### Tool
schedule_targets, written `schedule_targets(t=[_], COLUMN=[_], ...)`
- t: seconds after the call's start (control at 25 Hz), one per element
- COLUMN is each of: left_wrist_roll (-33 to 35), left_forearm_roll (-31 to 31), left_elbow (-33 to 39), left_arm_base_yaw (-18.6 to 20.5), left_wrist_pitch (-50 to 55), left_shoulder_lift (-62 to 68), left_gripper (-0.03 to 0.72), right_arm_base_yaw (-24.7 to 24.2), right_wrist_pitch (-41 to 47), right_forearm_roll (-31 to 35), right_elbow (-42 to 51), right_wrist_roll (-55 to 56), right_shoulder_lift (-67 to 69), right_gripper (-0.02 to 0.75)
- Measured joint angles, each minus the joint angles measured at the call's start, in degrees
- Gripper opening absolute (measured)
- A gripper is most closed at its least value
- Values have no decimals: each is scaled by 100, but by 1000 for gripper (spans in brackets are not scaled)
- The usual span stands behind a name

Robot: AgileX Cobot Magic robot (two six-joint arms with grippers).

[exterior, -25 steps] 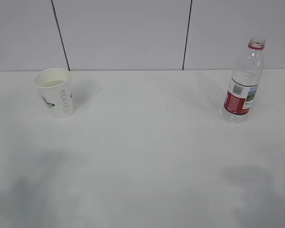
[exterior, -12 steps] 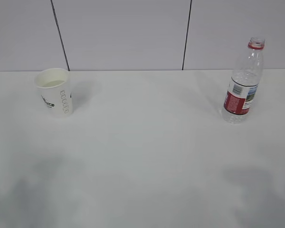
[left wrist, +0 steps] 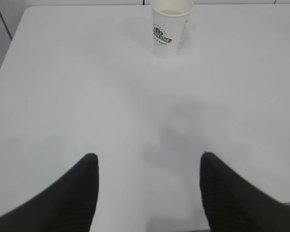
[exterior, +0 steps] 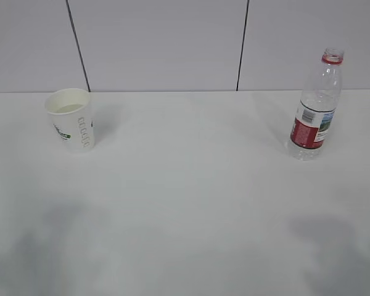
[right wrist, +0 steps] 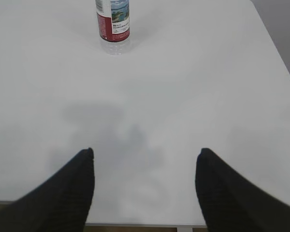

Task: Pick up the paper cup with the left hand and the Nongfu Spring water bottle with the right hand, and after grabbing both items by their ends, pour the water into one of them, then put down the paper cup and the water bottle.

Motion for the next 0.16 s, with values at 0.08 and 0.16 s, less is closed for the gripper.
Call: schedule_targets(t=[0.08,0.16], left_wrist_roll=[0,0], left_forearm_roll=[0,0], left_elbow=[0,0], left_arm_base_yaw=[0,0], left_wrist_pitch=[0,0], left_shoulder_lift=[0,0], left_gripper=[483,482], right_arm_base_yaw=[0,0], right_wrist_pitch=[0,0], right_forearm_roll=[0,0], right_elbow=[0,0], right_wrist_roll=[0,0], right_shoulder_lift=[0,0], right_gripper=[496,495])
